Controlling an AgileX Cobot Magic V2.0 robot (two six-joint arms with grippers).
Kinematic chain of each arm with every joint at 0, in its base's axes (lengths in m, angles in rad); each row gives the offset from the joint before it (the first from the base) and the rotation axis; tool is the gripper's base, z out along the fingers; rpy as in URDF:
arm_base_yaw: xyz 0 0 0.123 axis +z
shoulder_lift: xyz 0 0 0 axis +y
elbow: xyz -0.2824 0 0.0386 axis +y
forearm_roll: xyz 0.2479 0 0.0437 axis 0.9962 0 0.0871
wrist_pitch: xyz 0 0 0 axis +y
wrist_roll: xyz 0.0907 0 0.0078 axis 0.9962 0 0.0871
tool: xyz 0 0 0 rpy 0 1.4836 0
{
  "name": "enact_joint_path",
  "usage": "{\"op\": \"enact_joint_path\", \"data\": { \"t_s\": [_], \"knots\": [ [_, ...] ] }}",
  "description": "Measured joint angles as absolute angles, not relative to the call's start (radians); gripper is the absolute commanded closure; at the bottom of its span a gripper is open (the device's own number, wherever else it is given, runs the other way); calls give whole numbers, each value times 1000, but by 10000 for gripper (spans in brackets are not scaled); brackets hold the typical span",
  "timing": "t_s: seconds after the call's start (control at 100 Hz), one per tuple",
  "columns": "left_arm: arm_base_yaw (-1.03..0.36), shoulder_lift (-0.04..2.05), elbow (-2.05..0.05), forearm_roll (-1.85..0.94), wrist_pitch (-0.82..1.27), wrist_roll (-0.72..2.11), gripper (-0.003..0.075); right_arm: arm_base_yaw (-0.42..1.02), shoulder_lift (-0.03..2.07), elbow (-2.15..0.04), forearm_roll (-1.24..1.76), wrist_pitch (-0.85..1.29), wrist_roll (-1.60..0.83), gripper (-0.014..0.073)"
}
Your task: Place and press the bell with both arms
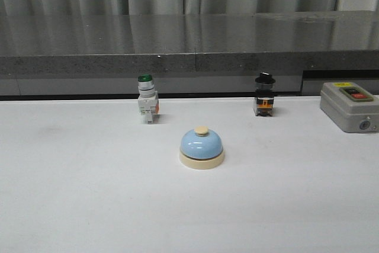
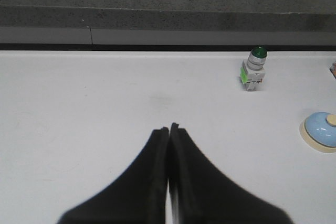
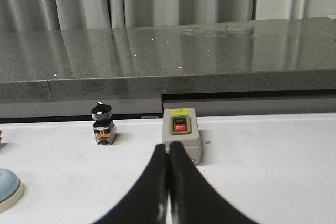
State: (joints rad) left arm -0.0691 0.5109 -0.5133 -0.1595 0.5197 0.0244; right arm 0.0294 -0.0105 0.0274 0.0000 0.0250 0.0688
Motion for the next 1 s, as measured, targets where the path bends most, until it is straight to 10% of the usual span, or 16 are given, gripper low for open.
{"op": "enact_joint_path", "data": {
  "t_s": [0.65, 1.0],
  "knots": [
    [-69, 85, -200, -132, 476, 24, 741, 29, -10, 27, 0, 25, 69, 654],
    [-69, -5, 2, -56, 104, 24, 741, 29, -10, 27, 0, 25, 69, 654]
  ]
}}
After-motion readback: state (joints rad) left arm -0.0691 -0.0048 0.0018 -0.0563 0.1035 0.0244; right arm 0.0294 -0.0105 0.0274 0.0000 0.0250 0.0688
